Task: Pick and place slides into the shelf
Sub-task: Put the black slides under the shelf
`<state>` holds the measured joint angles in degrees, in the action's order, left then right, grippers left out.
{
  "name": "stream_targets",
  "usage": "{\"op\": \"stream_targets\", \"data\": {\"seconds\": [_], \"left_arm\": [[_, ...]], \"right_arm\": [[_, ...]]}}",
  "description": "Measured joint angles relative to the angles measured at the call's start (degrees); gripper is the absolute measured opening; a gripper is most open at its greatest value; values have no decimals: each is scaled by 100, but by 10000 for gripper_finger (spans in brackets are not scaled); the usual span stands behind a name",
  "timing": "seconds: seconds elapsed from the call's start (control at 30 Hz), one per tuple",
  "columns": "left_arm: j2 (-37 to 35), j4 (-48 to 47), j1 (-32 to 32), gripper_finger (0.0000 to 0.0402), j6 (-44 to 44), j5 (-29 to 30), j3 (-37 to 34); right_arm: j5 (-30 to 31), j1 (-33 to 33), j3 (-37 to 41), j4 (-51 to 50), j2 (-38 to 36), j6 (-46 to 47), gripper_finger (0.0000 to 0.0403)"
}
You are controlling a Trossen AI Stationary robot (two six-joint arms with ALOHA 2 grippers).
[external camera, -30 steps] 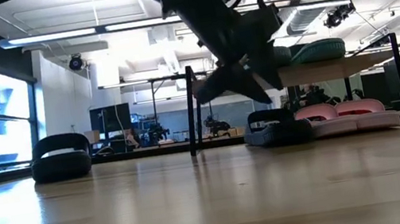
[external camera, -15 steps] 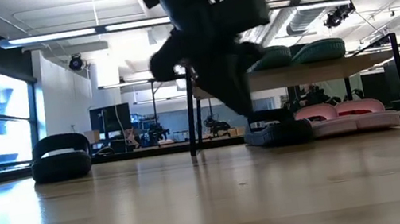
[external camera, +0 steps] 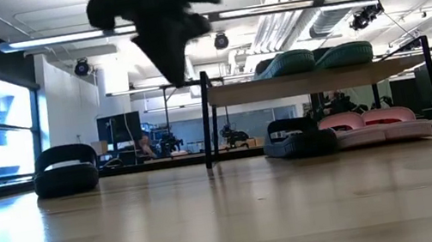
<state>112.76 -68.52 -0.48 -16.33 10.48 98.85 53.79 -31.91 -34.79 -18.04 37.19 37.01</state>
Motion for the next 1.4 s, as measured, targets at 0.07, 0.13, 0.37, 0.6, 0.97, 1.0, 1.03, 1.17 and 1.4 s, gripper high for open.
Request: {"op": "stream_targets", "data": {"seconds": [0.07, 0.13, 0.37, 0.6, 0.97, 1.0, 1.03, 1.17, 1.4], "left_arm": [[-240, -472, 16, 6, 301, 257, 0], [-454, -825, 14, 4, 593, 496, 0], [-1069, -2183, 9, 5, 2067, 1261, -18], [-2119, -2139, 42, 5, 3283, 1595, -826], [-3756, -2156, 47, 28, 6178, 1409, -3321], [-3847, -2147, 48, 32, 6355, 1356, -3535], [-3914, -2125, 49, 36, 6434, 1318, -3710], [-4065, -1765, 47, 56, 5561, 1296, -4209], [-4056, -1008, 167, 144, 4548, 1756, -4545]], "right_arm": [[-3, -1, 0, 27, -23, 0, 0], [-6, 0, 0, 26, -50, 0, 0], [-55, 0, 0, 67, -55, 0, 0], [-212, 0, 0, 129, -53, 2, 0], [-396, 1, 0, 203, -49, 0, 0], [-418, 1, 0, 204, -46, 0, 0], [-428, 1, 0, 203, -49, 0, 0], [-432, -1, 0, 203, -49, 0, 0], [-431, 0, 0, 203, -49, -60, 0]]}}
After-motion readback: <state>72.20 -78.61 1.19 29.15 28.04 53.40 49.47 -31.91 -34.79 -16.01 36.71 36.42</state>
